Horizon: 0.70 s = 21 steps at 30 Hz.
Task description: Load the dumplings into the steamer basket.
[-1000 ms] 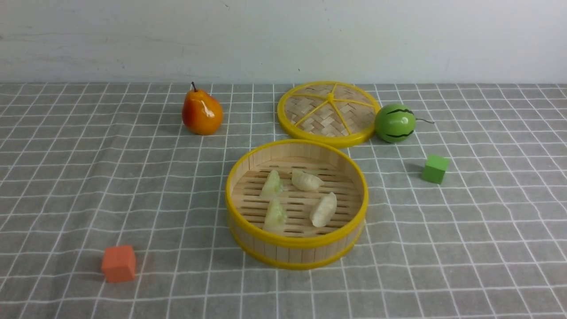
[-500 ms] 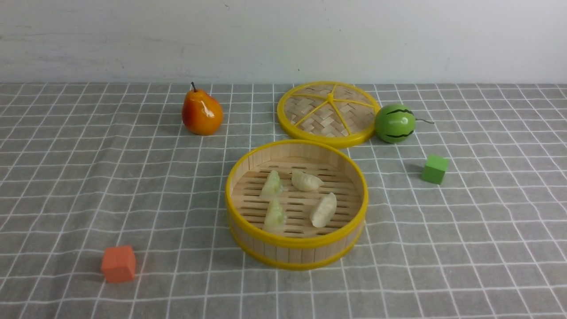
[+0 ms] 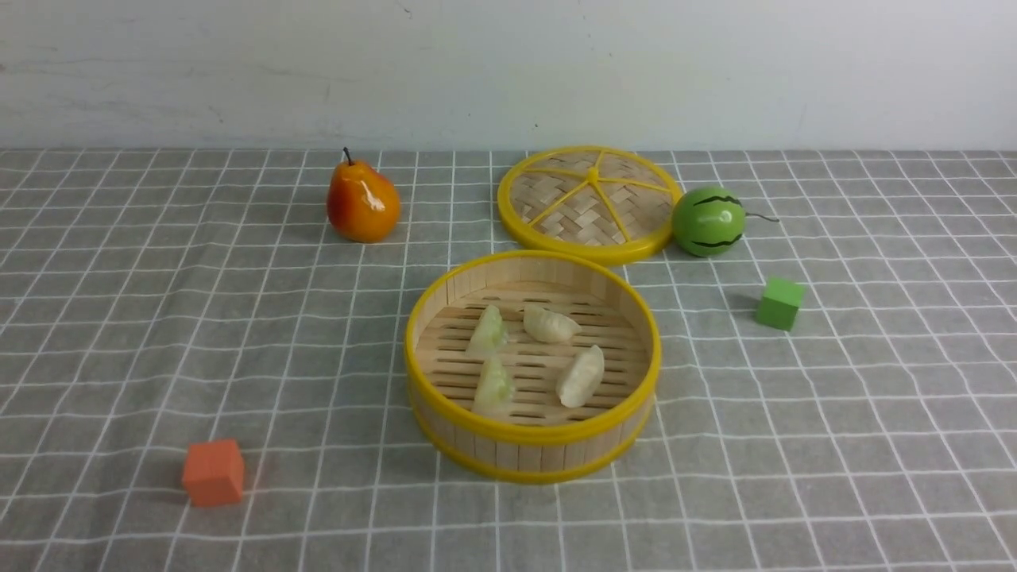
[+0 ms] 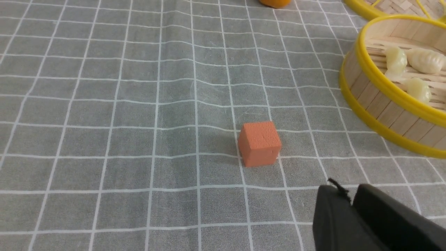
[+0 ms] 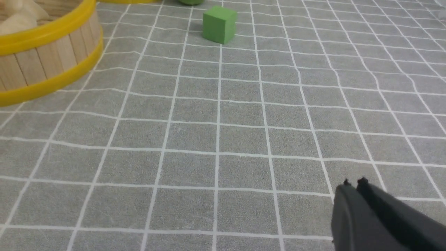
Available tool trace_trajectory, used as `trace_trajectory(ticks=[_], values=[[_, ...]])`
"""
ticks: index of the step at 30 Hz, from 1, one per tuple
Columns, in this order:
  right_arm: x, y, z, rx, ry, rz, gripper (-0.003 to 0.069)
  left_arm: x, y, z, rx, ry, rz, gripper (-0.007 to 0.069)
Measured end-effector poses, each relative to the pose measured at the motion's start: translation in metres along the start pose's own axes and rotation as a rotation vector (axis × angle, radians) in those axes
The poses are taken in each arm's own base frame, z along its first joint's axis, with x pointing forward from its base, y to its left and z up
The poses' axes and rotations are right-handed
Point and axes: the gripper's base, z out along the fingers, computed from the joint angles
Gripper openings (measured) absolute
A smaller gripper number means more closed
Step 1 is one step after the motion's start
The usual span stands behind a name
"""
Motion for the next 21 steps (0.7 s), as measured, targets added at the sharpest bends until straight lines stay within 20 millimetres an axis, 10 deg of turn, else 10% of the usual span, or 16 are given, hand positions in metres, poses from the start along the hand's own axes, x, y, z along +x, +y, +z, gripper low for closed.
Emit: trace_trajectory(ticks=[21], values=[[0.0000, 0.0003, 0.0000, -0.003, 0.000, 0.010, 0.0041, 0.0046, -0.0001, 0.0009, 0.015, -0.004, -0.014, 0.0099]])
